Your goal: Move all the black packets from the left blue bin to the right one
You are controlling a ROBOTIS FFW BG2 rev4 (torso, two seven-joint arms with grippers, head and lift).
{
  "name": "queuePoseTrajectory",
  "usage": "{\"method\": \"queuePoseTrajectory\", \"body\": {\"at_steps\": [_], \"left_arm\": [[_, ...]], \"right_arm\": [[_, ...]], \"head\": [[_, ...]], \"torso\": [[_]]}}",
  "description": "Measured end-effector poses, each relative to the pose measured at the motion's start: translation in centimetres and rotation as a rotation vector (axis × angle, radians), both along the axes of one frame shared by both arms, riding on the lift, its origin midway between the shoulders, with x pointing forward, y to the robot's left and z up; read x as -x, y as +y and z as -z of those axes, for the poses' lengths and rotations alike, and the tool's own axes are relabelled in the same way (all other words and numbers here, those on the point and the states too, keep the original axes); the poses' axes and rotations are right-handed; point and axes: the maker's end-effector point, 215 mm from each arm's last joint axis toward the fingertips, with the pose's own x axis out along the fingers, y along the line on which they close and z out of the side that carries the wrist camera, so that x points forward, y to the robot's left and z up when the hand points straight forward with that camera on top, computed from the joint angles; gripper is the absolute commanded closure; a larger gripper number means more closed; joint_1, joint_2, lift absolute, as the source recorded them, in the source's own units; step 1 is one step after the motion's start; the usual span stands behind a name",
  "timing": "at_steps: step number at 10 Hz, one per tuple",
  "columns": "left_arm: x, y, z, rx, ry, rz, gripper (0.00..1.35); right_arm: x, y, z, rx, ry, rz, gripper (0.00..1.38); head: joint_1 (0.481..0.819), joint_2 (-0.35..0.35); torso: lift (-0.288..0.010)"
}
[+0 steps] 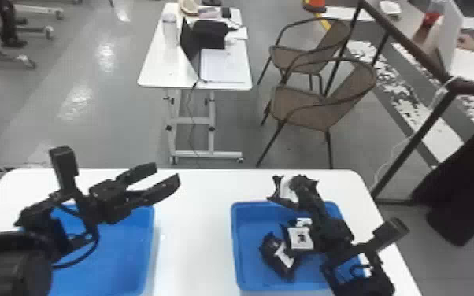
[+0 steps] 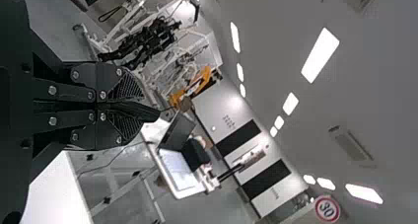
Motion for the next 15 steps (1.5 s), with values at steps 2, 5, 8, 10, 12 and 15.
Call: {"method": "queuePoseTrajectory", "body": {"at_steps": [2, 5, 8, 10, 12, 15], "left_arm": [[0.4, 4.2, -1.3, 0.018, -0.021, -0.099, 0.19], [0.0, 6.1, -3.0, 0.027, -0.053, -0.139, 0.19], [0.1, 8.8, -4.1, -0.064, -0.095, -0.192, 0.19], [1.6, 11.8, -4.3, -0.176, -0.148, -0.294, 0.19], [4.8, 13.6, -2.7, -0.285, -0.163, -0.425, 0.19], [10.9, 15.1, 0.3, -0.356, -0.174, -0.482, 0.19]], "right_arm": [[2.2, -2.1, 6.8, -0.006, 0.139, 0.041, 0.94], [1.8, -5.4, 10.1, 0.053, 0.185, 0.125, 0.07], [2.9, -10.2, 2.3, 0.313, 0.030, 0.258, 0.13], [6.2, -10.2, -1.7, 0.502, -0.040, 0.270, 0.13], [10.0, -10.8, -2.9, 0.625, -0.057, 0.261, 0.13], [15.1, -10.7, -0.9, 0.677, -0.013, 0.237, 0.13]], "head": [[0.695, -0.091], [0.695, -0.098], [0.695, -0.132], [0.695, -0.102], [0.695, -0.092], [0.695, -0.088]], "torso": [[0.000], [0.000], [0.000], [0.000], [0.000], [0.000]]}}
